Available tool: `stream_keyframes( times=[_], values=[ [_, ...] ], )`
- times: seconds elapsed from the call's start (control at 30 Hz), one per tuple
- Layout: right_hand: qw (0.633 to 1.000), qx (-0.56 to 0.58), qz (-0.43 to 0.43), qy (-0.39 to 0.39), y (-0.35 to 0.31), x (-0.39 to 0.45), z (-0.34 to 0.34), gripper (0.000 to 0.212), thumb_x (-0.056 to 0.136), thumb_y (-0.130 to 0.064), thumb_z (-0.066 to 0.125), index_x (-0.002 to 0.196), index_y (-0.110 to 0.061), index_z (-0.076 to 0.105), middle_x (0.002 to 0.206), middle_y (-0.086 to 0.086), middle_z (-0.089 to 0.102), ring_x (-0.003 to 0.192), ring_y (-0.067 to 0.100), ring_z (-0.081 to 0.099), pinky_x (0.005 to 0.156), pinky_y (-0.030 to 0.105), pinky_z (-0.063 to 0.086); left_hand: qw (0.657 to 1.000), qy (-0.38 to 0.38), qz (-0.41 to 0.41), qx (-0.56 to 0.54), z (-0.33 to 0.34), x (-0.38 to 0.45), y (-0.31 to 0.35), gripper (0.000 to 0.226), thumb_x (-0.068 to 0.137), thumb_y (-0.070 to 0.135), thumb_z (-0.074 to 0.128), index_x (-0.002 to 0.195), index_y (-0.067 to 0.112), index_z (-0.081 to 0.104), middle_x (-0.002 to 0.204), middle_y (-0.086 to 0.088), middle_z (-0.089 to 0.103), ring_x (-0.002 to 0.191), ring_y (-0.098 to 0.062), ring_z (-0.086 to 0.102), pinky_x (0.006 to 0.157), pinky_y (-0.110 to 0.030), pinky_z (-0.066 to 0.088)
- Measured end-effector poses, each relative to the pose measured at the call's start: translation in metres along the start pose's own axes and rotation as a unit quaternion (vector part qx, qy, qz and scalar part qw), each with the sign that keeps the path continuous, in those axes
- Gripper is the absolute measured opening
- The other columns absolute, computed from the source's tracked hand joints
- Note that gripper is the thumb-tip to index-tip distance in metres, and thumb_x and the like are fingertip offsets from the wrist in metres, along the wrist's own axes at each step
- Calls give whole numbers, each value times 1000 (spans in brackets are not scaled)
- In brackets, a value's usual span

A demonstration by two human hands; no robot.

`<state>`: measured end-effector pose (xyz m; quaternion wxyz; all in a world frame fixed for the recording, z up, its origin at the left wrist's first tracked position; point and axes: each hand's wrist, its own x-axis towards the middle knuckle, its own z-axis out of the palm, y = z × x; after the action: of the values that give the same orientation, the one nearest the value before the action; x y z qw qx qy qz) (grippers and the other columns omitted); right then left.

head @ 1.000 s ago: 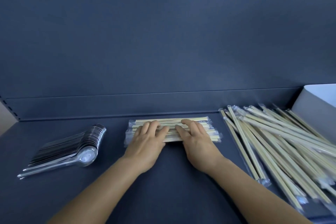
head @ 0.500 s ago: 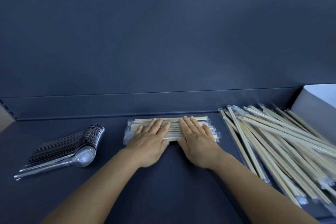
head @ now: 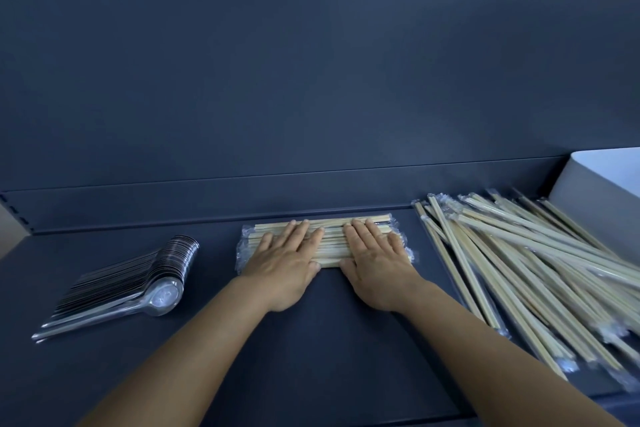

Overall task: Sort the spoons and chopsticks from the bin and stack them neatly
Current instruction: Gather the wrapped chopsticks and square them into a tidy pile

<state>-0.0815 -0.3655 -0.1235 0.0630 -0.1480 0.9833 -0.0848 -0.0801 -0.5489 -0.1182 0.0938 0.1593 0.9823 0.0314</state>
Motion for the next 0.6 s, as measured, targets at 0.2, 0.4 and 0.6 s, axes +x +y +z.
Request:
stream_keyframes(
  times=[0.2, 0.4, 0.6],
  values=[
    [996, 36, 6, 86, 3, -25, -19, 60, 100, -34, 28, 151, -14, 3, 159, -2, 0, 146, 15, -9, 116, 39, -6, 991, 124, 32, -51, -12, -7, 40, 62, 101, 39, 28, 151, 23, -5, 159, 2, 0, 146, -15, -2, 118, -35, 5],
    [977, 6, 69, 203, 56, -66, -48, 53, 91, -26, 46, 141, -21, 32, 145, -2, 33, 133, 22, 30, 108, 32, 20, 968, 198, 67, -142, -18, 0, 121, 51, 97, 34, 41, 143, 20, 27, 133, 1, 47, 124, -19, 36, 98, -32, 35],
    [971, 3, 162, 178, 125, -101, -60, 57, 86, -29, 53, 139, -22, 35, 141, 1, 40, 129, 26, 35, 106, 36, 26, 985, 108, 39, -127, -8, 14, 194, 47, 95, 49, 39, 124, 12, 43, 121, -8, 55, 116, -27, 44, 94, -36, 37]
  ],
)
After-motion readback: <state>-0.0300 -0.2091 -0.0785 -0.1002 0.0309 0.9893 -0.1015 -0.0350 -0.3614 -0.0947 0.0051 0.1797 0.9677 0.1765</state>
